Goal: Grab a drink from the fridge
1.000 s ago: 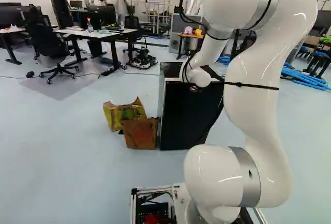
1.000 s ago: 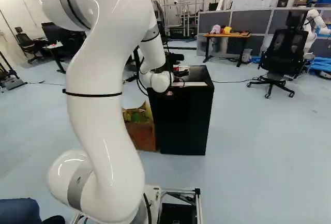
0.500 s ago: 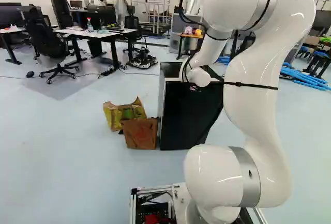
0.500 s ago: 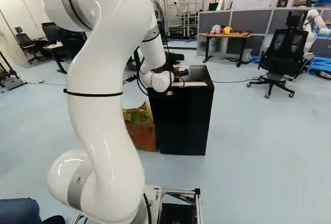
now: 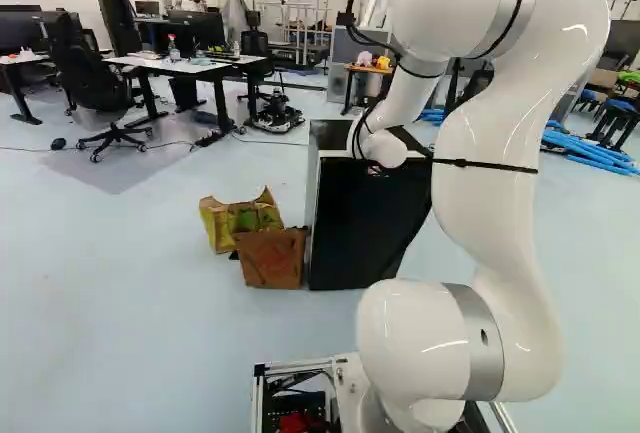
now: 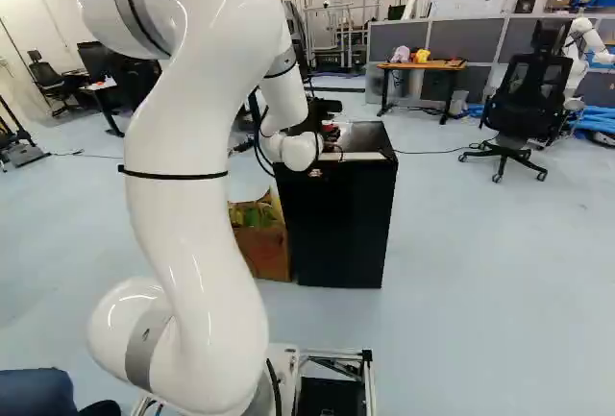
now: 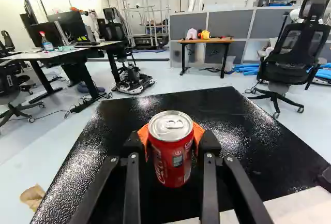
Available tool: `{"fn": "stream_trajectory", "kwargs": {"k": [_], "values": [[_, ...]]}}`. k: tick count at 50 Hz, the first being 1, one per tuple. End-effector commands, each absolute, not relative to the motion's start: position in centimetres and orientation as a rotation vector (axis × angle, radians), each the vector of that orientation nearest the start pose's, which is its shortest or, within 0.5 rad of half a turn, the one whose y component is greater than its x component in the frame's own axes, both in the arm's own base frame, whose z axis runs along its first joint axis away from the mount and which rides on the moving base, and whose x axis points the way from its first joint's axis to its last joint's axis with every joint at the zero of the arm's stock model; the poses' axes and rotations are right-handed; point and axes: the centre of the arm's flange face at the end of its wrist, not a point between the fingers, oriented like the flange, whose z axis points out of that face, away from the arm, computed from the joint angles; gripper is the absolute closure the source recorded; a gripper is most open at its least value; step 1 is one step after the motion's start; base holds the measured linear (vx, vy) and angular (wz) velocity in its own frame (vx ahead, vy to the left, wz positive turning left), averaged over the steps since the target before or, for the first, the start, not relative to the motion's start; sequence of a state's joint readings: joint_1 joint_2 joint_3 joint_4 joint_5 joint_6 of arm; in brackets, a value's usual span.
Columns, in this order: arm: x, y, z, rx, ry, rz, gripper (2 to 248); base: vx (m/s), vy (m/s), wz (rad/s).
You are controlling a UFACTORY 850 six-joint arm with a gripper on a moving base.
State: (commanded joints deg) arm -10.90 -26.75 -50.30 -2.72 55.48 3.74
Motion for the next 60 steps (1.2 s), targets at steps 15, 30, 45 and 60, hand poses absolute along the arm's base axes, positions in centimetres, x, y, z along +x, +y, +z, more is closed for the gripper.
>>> {"fn": "stream_trajectory", "kwargs": {"k": [15, 30, 45, 60], "values": [[56.1, -10.4, 37.7, -2.444, 0.240, -2.067, 150, 0.000, 0.000, 0.000], [56.1, -10.4, 39.0, -2.421, 0.237, -2.096, 150, 0.000, 0.000, 0.000], [56.0, -10.4, 39.1, -2.422, 0.236, -2.095, 150, 0.000, 0.000, 0.000], [55.2, -9.9, 39.3, -2.426, 0.229, -2.087, 150, 0.000, 0.000, 0.000]]}}
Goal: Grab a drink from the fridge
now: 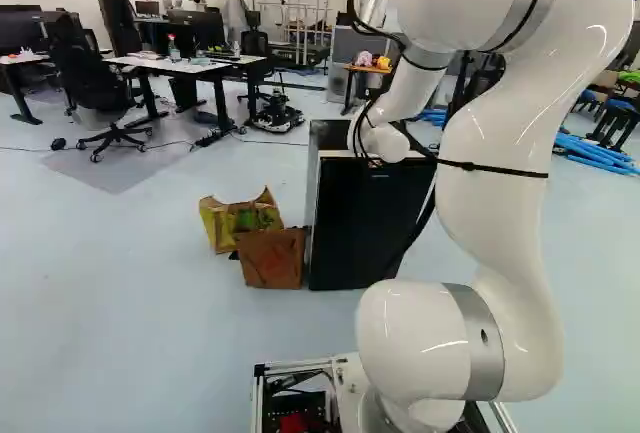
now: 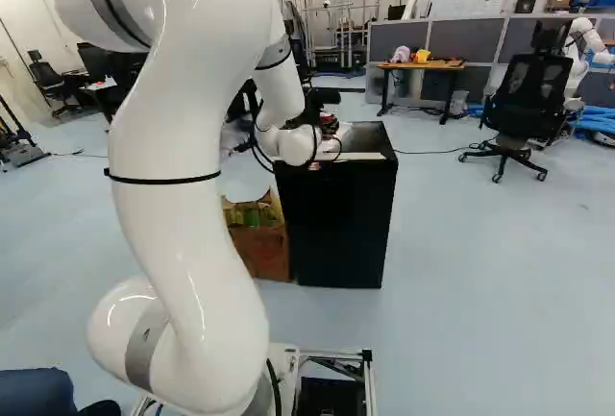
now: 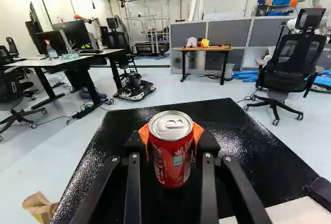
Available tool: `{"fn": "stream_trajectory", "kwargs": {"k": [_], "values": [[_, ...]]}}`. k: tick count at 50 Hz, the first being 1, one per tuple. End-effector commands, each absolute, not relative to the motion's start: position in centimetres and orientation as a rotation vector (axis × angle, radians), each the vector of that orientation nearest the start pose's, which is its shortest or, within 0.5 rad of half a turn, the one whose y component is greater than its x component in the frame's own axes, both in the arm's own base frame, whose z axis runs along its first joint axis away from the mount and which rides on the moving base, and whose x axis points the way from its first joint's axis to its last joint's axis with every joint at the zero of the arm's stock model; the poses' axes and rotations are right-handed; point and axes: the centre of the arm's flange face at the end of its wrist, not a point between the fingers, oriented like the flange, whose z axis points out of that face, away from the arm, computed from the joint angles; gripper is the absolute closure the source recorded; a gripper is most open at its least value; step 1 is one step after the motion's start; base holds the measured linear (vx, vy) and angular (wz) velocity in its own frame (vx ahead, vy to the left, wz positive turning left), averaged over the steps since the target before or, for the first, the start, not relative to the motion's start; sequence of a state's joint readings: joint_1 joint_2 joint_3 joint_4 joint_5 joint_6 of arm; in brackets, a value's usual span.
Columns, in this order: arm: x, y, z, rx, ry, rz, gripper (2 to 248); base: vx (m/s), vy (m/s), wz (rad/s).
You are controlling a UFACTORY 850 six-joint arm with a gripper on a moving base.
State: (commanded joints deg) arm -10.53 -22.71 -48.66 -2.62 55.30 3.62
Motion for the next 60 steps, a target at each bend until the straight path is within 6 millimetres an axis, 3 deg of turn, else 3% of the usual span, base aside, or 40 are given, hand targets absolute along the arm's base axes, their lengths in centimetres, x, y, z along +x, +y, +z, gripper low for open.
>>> {"fn": "stream_trajectory", "kwargs": {"k": [31, 60], "values": [[50.8, -7.5, 40.0, -2.451, 0.193, -2.042, 150, 0.000, 0.000, 0.000], [42.8, -4.1, 40.2, -2.490, 0.129, -1.967, 150, 0.000, 0.000, 0.000]]}}
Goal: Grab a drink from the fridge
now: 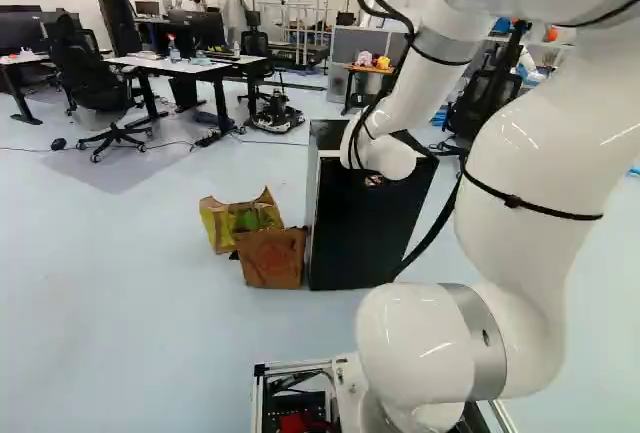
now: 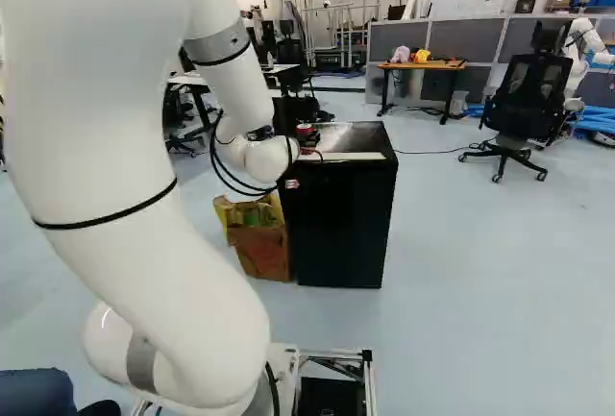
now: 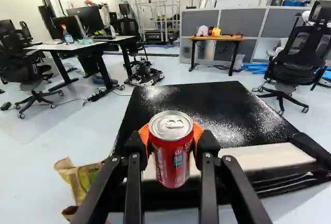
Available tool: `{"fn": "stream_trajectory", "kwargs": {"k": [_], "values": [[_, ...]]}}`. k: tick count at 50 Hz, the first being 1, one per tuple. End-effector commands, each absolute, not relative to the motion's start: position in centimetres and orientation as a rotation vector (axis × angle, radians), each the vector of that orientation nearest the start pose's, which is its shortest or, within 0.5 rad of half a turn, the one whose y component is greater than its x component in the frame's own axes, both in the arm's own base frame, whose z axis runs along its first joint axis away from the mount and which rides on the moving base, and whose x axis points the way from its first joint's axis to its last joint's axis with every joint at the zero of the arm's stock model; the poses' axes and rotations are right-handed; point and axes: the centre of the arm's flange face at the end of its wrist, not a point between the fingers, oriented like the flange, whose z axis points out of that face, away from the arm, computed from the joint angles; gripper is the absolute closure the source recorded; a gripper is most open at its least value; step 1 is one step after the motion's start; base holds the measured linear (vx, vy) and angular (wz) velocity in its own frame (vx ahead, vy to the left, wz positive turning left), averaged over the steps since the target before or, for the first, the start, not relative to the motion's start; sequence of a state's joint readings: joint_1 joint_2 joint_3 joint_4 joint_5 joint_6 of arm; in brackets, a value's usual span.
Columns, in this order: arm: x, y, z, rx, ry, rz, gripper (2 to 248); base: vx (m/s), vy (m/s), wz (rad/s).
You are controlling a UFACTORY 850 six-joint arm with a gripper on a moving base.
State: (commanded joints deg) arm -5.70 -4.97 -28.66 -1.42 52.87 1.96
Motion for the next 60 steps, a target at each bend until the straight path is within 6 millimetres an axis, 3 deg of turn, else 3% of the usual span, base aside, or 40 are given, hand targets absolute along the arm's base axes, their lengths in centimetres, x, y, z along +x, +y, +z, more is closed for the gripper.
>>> {"fn": "stream_trajectory", "kwargs": {"k": [30, 60], "values": [[33.7, -1.3, 38.7, -2.530, 0.055, -1.884, 150, 0.000, 0.000, 0.000], [28.4, -0.2, 37.1, -2.552, 0.012, -1.837, 150, 0.000, 0.000, 0.000]]}}
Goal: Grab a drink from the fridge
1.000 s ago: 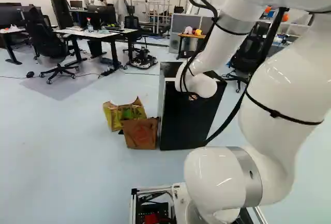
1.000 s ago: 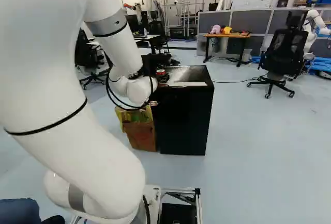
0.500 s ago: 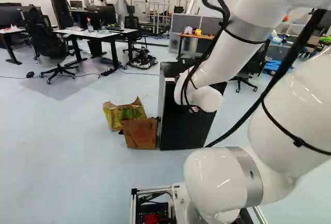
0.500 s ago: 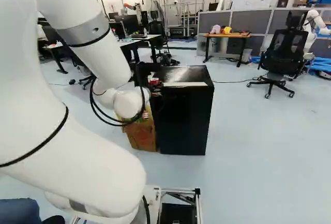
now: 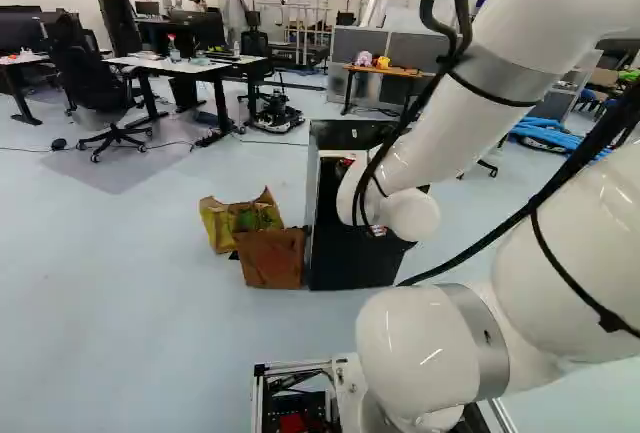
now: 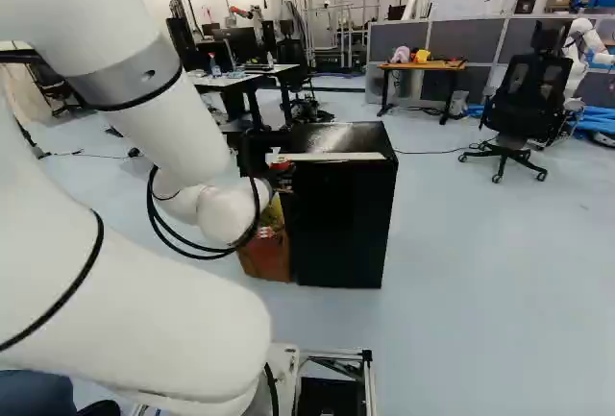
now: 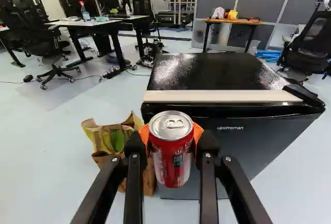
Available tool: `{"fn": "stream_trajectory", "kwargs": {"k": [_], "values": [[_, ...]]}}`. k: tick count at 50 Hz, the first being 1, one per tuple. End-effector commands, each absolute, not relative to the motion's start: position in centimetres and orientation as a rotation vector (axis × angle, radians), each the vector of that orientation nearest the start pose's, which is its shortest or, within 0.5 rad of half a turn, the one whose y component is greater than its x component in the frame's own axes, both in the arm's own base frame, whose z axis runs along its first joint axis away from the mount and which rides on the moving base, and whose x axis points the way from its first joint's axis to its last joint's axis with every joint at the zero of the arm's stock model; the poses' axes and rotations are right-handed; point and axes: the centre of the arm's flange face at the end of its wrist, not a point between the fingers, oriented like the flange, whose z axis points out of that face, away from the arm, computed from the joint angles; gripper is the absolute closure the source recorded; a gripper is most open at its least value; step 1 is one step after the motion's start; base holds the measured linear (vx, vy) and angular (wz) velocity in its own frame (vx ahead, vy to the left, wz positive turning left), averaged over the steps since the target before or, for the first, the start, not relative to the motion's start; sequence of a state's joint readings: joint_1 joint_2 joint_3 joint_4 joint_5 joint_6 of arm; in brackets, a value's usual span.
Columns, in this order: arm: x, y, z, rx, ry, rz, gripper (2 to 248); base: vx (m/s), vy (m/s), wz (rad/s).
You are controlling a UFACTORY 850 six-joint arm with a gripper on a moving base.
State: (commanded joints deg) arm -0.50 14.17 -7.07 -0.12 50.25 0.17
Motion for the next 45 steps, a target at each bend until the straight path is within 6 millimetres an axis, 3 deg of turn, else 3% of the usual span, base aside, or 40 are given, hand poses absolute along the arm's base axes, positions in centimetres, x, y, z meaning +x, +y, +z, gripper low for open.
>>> {"fn": "stream_trajectory", "kwargs": {"k": [18, 45], "values": [[27.1, 0.0, 36.6, -2.557, 0.001, -1.825, 150, 0.000, 0.000, 0.000], [27.0, 0.0, 36.6, -2.558, 0.000, -1.824, 150, 0.000, 0.000, 0.000]]}}
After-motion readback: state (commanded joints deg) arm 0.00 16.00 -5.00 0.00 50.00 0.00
